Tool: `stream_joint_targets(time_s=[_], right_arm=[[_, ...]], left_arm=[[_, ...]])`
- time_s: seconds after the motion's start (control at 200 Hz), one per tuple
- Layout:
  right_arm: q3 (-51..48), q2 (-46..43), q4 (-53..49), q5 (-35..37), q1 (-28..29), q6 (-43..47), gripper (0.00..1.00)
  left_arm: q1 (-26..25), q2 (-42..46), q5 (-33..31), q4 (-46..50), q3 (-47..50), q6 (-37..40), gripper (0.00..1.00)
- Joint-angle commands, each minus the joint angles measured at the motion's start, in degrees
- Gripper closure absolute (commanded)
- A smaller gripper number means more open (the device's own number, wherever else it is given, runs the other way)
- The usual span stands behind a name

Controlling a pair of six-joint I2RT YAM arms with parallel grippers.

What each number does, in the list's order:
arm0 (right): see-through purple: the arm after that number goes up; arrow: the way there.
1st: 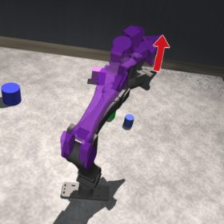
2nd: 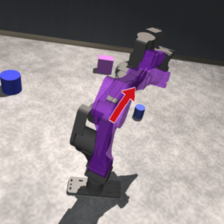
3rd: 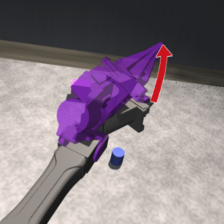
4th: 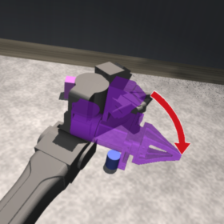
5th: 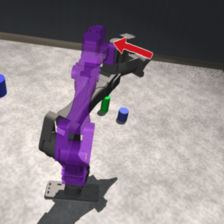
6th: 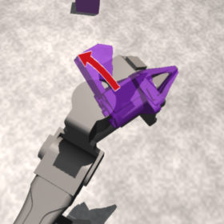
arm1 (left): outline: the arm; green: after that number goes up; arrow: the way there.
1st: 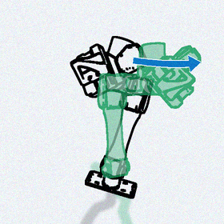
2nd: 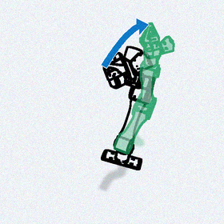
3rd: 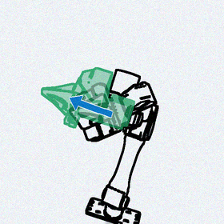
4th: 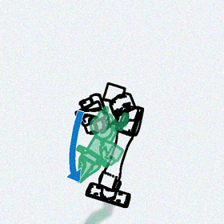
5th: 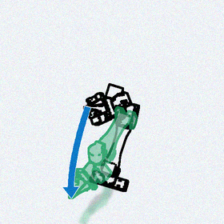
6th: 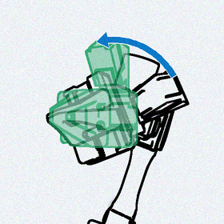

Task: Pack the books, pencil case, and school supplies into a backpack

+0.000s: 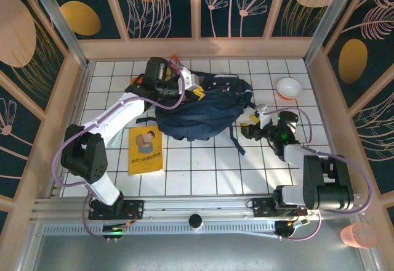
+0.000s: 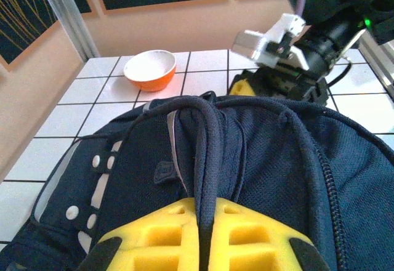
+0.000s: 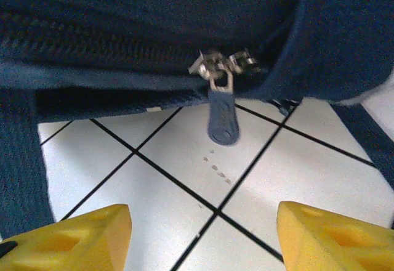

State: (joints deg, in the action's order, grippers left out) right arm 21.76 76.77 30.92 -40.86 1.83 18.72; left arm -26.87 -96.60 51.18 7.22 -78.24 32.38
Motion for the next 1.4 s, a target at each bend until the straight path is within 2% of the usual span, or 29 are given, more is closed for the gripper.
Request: stream_joint_targets(time_s=[0.0, 0.125, 0.335, 0.57, 0.691, 0.816, 0.946, 1.026, 1.131, 1.211, 1.396], right_arm=[[3.9, 3.6, 3.4, -2.7, 1.7, 4.2, 0.36], [5.8, 6.3, 0.7, -4.6, 1.7, 6.6, 0.38], [5.8, 5.2, -0.1, -5.1, 1.5, 7.2, 0.41], [6.0, 3.5, -0.7, -5.7, 0.5, 7.0, 0.57], [5.4, 1.3, 0.3, -5.9, 0.0, 6.1, 0.71], [5.2, -0.1, 3.1, -7.1, -0.5, 3.9, 0.72], [7.2, 2.0, 1.4, -7.1, -0.6, 3.8, 0.71], [8.2, 2.6, -0.1, -6.8, -0.6, 3.8, 0.78], [7.8, 1.9, -0.2, -6.2, -0.7, 3.4, 0.9], [7.7, 0.6, -1.4, -6.8, -0.8, 2.3, 1.0], [10.2, -2.8, -11.2, -9.8, -0.4, -0.3, 1.0]], left_arm=[[0.4, 2.8, 6.6, -4.1, -3.2, 2.2, 1.0], [0.4, 2.9, 6.8, -3.9, -2.8, 2.7, 1.0], [0.4, 3.2, 7.3, -3.0, -2.4, 3.5, 1.0], [0.4, 2.2, 9.0, -3.2, -2.5, 3.6, 1.0], [0.5, 1.8, 8.8, -3.5, -2.4, 3.5, 1.0], [0.4, 1.6, 9.4, -3.6, -2.3, 3.1, 1.0], [0.4, 1.7, 10.1, -4.5, -2.0, 2.3, 1.0], [0.4, 1.9, 9.9, -5.3, -1.5, 1.7, 1.0], [0.4, 2.4, 6.7, -8.0, -0.1, -0.4, 1.0], [0.4, 2.9, 1.7, -11.3, 1.3, -3.0, 1.0], [-0.6, 4.8, -13.8, -19.5, 6.1, -8.6, 1.0]])
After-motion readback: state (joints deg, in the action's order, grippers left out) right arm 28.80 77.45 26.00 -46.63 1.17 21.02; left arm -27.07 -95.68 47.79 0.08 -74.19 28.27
